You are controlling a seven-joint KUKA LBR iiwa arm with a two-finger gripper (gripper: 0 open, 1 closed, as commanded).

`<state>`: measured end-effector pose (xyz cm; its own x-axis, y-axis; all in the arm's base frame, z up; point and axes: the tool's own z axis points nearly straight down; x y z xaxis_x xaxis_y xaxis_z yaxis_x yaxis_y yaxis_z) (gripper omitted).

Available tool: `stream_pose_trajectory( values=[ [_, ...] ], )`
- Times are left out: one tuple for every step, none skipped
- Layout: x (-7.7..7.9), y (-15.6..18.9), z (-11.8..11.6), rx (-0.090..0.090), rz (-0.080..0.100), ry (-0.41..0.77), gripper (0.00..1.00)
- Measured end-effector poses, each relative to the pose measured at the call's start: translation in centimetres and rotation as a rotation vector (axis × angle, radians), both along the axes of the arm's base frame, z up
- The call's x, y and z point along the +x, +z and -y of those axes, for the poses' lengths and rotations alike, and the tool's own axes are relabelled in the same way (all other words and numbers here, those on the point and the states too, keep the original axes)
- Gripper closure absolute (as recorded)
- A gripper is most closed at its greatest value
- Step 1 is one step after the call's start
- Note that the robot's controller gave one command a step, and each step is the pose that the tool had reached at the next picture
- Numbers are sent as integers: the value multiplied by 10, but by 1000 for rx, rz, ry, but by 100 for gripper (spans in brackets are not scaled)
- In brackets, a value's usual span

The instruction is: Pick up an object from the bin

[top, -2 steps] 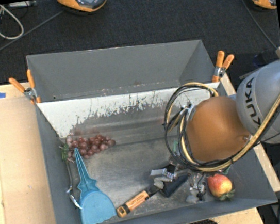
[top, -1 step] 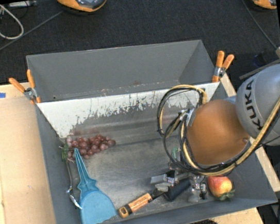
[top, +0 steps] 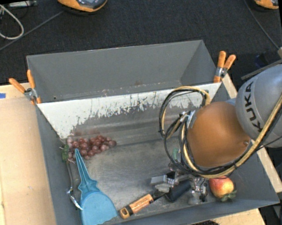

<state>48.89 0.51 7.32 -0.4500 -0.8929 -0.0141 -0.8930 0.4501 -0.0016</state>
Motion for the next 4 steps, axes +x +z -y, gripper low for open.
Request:
stream_pose_trajectory(
  values=[
    [-5,0,28,4,11,186,0],
    [7,-1,31,4,7,122,0],
    [4,-2,54,3,15,408,100],
    [4,-2,54,3,15,407,100]
  ],
)
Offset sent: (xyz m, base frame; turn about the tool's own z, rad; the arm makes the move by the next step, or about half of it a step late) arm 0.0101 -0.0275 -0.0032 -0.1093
